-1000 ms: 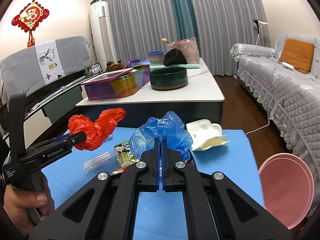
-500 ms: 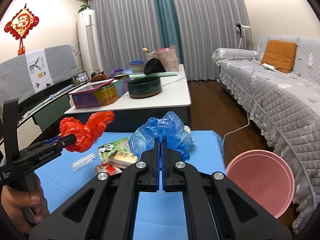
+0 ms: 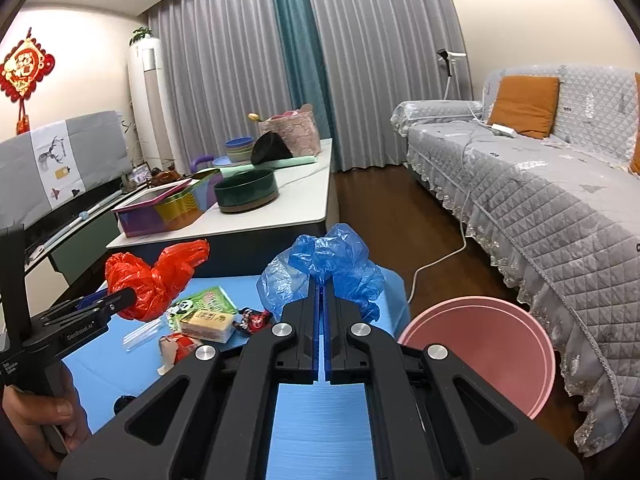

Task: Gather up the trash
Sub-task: 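Carry the red and blue bags over the pink bin with both tools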

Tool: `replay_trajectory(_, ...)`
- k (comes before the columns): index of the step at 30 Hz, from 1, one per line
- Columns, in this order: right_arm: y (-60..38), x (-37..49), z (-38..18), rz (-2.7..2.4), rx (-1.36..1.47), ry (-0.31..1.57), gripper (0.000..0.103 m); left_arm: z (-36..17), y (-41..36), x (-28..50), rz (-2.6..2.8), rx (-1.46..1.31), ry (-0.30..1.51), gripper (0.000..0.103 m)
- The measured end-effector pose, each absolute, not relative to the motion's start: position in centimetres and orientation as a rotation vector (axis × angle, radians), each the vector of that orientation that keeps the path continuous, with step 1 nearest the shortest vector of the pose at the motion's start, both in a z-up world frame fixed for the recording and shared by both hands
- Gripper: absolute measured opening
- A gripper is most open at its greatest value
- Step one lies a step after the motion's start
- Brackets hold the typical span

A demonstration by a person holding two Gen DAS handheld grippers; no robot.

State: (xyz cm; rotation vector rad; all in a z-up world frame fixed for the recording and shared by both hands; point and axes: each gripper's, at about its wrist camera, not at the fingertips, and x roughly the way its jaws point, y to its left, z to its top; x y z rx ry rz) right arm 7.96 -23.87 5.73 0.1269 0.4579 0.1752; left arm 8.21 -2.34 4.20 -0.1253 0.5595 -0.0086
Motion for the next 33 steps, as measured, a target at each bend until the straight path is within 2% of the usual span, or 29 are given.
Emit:
replay_trajectory(17, -30.1, 7.6, 7.1, 0.052, 0.195, 0.450, 0.002, 5.5, -8.1, 9.1, -0.118, -0.113, 0.575, 0.039)
replay_trajectory(33, -37.6, 8.6, 7.6, -0.125, 0.183, 0.450, 0.002, 5.4, -17.2, 12.2, -0.267, -0.072, 0.605, 0.039)
